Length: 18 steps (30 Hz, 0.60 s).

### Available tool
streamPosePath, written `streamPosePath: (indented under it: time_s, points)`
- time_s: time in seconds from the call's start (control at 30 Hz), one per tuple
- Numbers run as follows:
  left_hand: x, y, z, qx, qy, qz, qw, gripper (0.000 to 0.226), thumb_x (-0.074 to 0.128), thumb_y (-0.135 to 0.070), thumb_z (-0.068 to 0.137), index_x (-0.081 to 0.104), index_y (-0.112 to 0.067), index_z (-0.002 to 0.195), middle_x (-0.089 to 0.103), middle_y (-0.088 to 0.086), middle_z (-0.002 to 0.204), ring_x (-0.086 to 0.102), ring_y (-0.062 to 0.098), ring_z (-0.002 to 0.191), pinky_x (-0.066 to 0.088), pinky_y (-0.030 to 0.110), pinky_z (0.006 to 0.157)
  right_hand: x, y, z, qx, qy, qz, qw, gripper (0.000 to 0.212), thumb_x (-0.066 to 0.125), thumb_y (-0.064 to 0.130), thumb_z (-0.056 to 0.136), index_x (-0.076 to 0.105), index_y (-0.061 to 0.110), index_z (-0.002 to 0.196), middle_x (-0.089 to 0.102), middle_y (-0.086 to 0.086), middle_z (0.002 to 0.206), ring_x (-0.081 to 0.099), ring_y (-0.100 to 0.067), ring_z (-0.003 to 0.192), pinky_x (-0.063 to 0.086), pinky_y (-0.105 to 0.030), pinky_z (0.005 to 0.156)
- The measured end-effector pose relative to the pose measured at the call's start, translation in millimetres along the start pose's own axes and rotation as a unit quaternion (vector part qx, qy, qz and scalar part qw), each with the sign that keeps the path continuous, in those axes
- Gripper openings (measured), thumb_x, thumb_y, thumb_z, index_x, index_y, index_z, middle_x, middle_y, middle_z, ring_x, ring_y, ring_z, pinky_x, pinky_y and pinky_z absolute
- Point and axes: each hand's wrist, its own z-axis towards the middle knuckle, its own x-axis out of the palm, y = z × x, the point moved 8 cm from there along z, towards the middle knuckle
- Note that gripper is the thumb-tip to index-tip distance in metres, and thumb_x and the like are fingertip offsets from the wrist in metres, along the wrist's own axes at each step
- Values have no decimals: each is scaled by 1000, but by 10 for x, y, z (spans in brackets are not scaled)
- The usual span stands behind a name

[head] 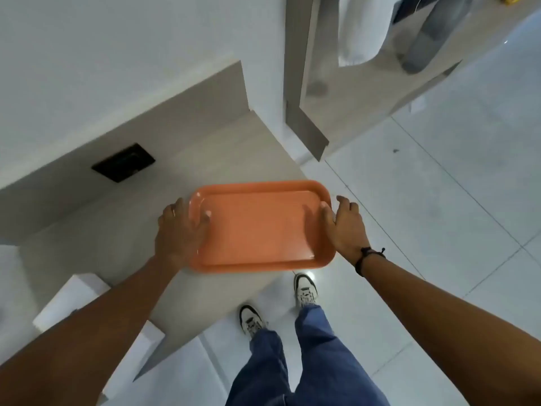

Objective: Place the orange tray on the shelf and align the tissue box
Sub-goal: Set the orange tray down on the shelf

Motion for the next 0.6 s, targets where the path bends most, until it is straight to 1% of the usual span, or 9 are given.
streamPosePath:
  time_s: [0.07,0.13,0.17,0.23,0.3,0.4,0.43,0.5,0.6]
  points:
    - [106,124,3,-45,30,-24,998,64,67,-46,100,52,-4,146,58,32,140,58,52,130,49,57,107,83,-81,13,24,0,-5,1000,64,48,41,113,37,2,162,48,-28,157,56,-47,139,50,-53,111]
    - [196,224,-22,-68,58,-53,995,47,65,-36,102,60,-10,141,69,25,131,66,49,122,52,51,101,190,-148,26,37,13,-14,999,52,50,27,112,42,0,156,56,-29,150,60,-47,134,52,-53,107]
    - [237,250,-26,-70,59,-69,993,42,63,-29,103,61,-13,142,72,22,129,68,47,120,52,49,101,232,-171,44,40,15,-15,999,46,50,21,111,46,0,152,61,-28,144,62,-46,129,54,-53,104]
    - [273,280,-51,-77,49,-85,992,43,60,-19,103,60,-15,145,74,21,129,69,47,120,53,48,101,267,-212,93,50,9,-12,999,40,49,13,109,50,-1,146,68,-27,134,66,-46,120,57,-51,95]
    - [283,324,-72,-80,40,-98,991,43,57,-13,102,59,-17,145,74,21,129,68,47,120,53,48,102,283,-244,149,62,-1,-11,998,38,49,11,108,52,0,144,70,-26,130,68,-45,114,53,-44,86]
    - [284,411,-125,-97,27,-120,988,44,56,-11,104,60,-18,147,74,19,131,68,46,121,54,48,101,307,-196,260,61,-5,-19,998,37,48,10,106,53,3,142,73,-24,127,67,-39,102,48,-40,81]
    - [285,462,-130,-103,21,-133,986,44,56,-11,104,60,-17,148,74,18,132,68,46,122,54,47,101,324,-140,311,53,-4,-25,998,38,47,10,106,53,3,143,73,-23,126,67,-38,102,49,-40,81]
    - [284,553,-159,-119,10,-161,980,44,56,-12,106,58,-17,149,74,17,133,69,45,121,54,46,100,351,9,428,34,-5,-34,999,38,47,10,106,53,4,144,73,-23,126,70,-43,110,50,-40,82]
    - [223,797,-208,-163,-18,-185,969,43,54,-14,107,57,-18,150,74,16,132,70,42,119,55,47,99,514,373,623,-9,17,-46,999,37,47,14,108,53,4,143,73,-24,126,69,-46,115,52,-42,86]
